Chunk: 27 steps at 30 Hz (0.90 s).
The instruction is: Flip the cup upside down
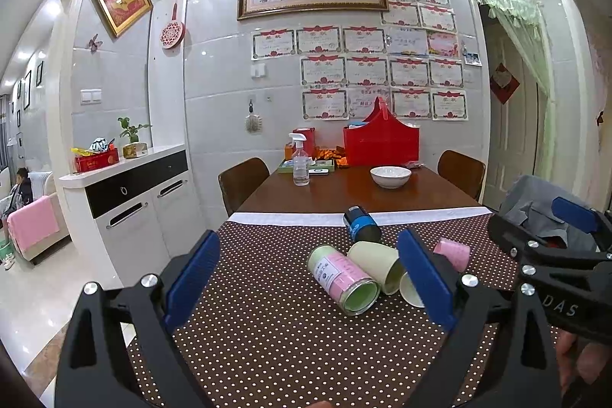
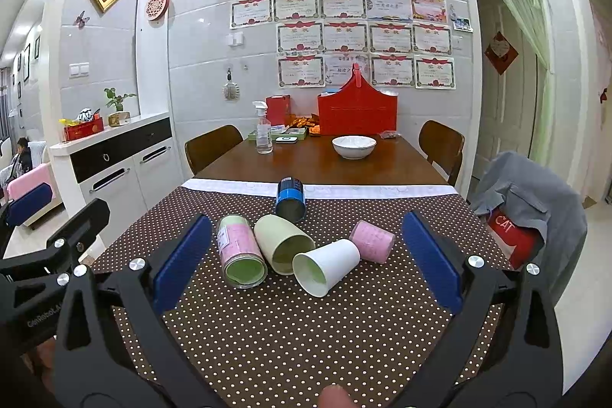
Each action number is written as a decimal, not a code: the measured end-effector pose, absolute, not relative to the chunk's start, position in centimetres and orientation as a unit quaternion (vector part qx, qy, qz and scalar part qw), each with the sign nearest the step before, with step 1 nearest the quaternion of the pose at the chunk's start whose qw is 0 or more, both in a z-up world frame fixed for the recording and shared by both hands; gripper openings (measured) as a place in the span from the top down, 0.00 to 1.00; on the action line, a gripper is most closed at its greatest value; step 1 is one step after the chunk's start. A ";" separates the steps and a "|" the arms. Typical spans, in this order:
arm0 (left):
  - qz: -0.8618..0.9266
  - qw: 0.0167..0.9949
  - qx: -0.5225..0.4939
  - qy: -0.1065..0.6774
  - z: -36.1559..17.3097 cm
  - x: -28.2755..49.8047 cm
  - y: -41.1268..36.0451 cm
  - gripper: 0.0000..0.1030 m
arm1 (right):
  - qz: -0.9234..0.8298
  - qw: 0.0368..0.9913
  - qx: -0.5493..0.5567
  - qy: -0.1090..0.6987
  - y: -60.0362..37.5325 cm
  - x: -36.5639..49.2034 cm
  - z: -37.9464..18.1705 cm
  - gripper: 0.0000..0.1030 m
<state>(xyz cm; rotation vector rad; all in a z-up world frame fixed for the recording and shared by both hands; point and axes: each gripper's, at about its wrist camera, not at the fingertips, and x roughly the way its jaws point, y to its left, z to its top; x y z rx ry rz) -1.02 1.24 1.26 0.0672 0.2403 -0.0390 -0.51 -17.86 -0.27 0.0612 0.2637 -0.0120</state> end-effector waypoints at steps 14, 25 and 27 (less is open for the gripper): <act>-0.022 0.990 0.033 0.133 0.9 0.6 0.9 0.10 | -0.002 0.989 0.019 0.148 -17.9 1.5 -1.0 0.06; -0.032 0.987 0.039 0.153 -0.5 3.2 0.5 0.10 | -0.004 0.986 0.010 0.168 -18.9 3.4 -2.1 0.06; -0.032 0.986 0.040 0.159 -1.0 3.9 0.3 0.10 | -0.005 0.985 0.010 0.175 -19.5 4.0 -2.3 0.06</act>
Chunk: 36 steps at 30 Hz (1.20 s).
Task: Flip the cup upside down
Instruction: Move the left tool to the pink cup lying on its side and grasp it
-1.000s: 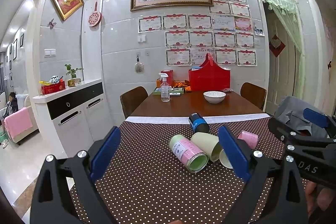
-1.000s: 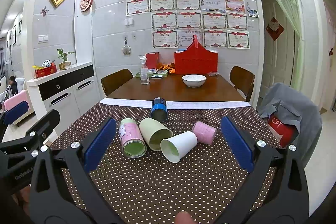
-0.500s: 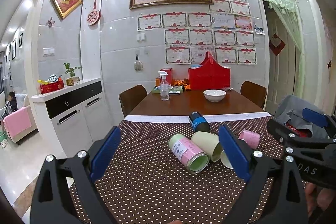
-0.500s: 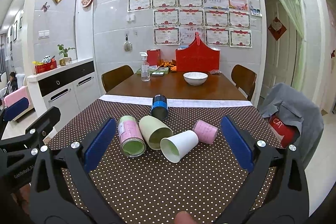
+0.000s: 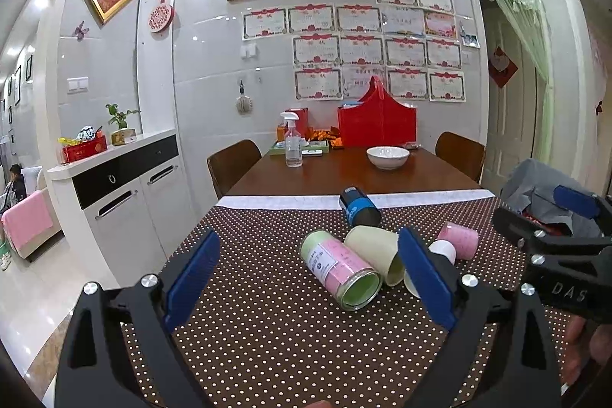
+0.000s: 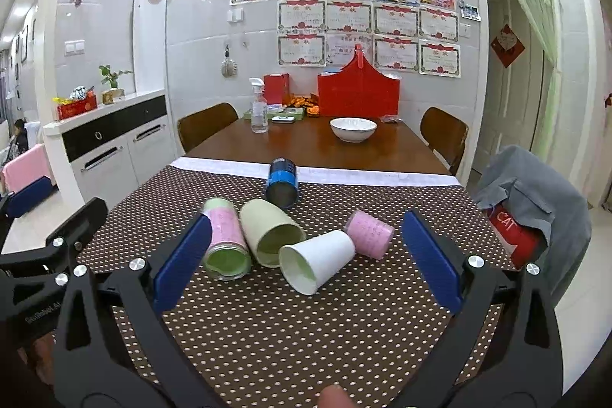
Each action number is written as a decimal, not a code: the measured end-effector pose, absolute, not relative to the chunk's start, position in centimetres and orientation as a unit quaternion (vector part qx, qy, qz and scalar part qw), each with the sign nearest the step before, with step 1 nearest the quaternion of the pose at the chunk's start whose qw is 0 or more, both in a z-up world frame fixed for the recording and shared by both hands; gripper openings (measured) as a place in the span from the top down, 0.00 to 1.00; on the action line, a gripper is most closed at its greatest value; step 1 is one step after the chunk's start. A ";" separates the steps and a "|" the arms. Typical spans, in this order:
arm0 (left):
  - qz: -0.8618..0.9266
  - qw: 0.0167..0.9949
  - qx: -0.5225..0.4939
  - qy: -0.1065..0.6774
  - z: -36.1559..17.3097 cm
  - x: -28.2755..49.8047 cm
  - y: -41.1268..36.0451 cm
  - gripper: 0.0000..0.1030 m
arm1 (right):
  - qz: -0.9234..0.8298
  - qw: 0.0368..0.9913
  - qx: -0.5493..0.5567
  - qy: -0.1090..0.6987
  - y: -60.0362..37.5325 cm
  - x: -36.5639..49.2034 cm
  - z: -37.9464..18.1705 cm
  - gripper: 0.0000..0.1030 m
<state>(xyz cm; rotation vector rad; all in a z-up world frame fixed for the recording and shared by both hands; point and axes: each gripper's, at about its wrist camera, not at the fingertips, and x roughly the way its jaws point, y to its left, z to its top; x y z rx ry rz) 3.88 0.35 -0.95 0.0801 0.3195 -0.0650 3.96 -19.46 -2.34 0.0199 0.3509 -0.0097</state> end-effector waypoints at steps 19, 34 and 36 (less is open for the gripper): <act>-0.042 0.967 0.039 0.247 -6.7 12.7 -0.3 0.10 | -0.032 0.949 0.002 0.312 -26.9 14.2 -8.3 0.06; -0.068 0.946 0.068 0.311 -7.5 19.4 -4.6 0.10 | -0.010 0.938 0.035 0.344 -28.3 17.3 -9.4 0.06; -0.085 0.941 0.075 0.319 -7.0 20.4 -6.1 0.10 | -0.012 0.938 0.040 0.343 -28.8 17.3 -9.3 0.06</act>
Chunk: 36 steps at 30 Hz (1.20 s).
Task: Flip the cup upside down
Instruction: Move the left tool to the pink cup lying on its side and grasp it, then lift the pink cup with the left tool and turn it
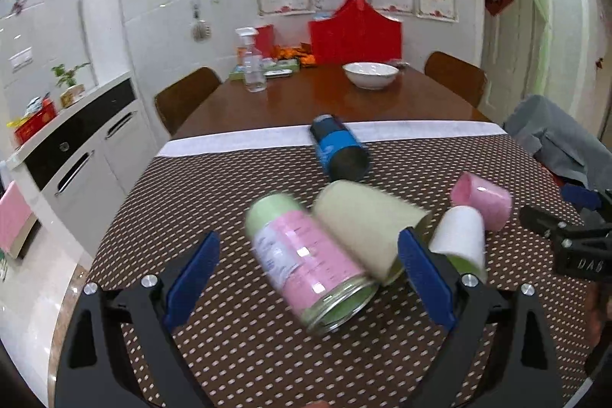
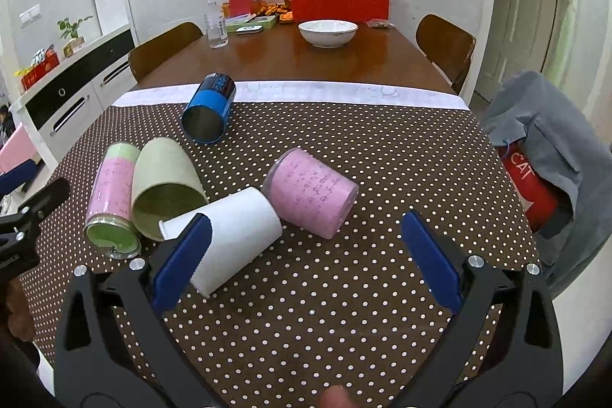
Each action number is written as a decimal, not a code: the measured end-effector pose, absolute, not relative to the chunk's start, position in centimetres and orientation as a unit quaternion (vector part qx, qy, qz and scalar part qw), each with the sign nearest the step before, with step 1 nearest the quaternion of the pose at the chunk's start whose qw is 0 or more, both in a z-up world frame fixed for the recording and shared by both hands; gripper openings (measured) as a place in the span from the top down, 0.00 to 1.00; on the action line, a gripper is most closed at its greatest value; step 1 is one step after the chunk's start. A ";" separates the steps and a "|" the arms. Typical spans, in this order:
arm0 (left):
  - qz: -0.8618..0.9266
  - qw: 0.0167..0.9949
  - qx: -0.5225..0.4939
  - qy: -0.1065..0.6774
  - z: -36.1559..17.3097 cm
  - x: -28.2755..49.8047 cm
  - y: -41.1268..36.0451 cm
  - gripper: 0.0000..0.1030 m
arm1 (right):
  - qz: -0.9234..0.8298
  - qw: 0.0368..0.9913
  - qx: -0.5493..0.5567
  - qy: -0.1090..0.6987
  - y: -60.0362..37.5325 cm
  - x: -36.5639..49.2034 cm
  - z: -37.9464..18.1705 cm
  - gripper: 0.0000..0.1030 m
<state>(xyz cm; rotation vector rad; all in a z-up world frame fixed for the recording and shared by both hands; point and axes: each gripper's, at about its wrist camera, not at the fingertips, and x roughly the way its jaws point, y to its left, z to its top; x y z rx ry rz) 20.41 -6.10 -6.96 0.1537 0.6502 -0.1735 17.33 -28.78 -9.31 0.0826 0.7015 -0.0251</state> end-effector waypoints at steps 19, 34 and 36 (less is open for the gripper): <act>-0.338 0.796 0.340 0.369 -9.6 28.1 -24.0 0.10 | -0.081 0.914 0.075 0.390 -36.8 19.3 -10.6 0.06; -0.445 0.619 0.518 0.388 -15.1 29.5 -30.4 0.11 | -0.114 0.901 0.106 0.405 -39.7 19.6 -11.9 0.06; -0.458 0.610 0.515 0.391 -15.3 29.5 -30.8 0.11 | -0.115 0.900 0.109 0.407 -39.7 19.5 -12.0 0.06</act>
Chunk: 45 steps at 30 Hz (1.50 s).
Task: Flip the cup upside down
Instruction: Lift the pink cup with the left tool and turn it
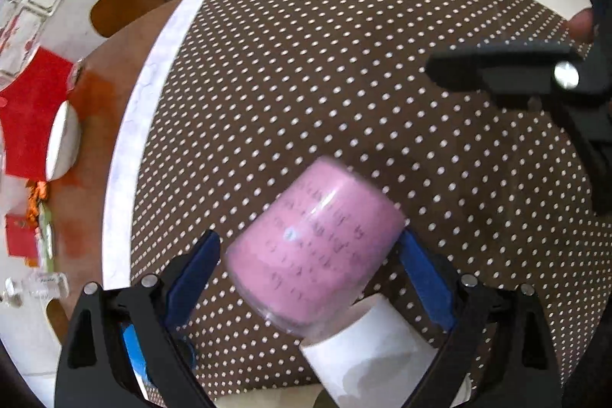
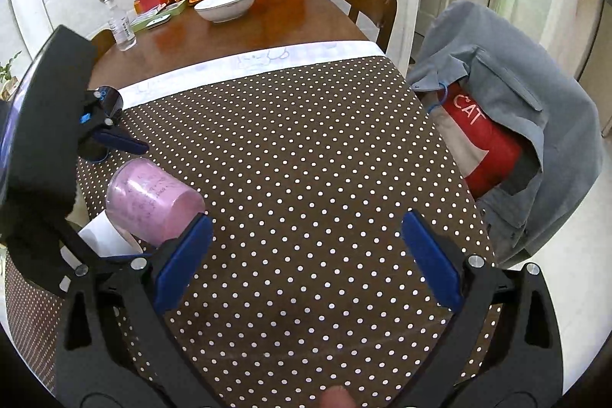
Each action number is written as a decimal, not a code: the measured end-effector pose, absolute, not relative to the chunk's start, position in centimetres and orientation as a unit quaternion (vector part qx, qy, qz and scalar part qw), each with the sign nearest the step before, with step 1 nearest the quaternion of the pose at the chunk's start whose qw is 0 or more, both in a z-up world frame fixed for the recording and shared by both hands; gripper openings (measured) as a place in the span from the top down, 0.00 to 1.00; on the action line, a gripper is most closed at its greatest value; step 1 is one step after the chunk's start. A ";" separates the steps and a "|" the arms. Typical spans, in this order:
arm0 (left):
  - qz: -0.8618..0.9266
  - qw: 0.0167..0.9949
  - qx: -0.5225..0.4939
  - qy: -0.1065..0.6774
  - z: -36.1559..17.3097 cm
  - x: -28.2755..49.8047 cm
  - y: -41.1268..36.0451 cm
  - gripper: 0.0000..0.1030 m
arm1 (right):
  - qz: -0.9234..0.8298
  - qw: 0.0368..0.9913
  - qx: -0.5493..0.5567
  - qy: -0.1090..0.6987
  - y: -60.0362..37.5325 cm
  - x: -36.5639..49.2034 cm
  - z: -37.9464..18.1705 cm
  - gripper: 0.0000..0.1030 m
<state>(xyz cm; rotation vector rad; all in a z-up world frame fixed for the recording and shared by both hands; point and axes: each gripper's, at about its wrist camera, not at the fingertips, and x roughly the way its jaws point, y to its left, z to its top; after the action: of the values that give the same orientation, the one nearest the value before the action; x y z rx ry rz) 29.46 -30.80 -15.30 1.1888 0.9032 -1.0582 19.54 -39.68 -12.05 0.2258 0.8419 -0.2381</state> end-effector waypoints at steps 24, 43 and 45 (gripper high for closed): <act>-0.437 0.685 0.431 0.393 -11.8 31.6 -27.6 0.16 | -0.112 0.904 0.125 0.392 -39.0 17.8 -11.7 0.06; -0.410 0.764 0.355 0.351 -2.5 22.7 -20.5 0.16 | -0.074 0.926 0.127 0.348 -35.5 13.8 -8.4 0.06; -0.399 0.770 0.357 0.348 -2.6 20.4 -19.2 0.16 | -0.064 0.929 0.124 0.343 -34.4 12.9 -8.3 0.06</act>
<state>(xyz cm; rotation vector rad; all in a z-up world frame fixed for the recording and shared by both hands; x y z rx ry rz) 20.44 -19.20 -2.58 0.7749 0.7539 -0.8656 12.85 -34.36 -8.29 0.2542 0.7032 -0.1307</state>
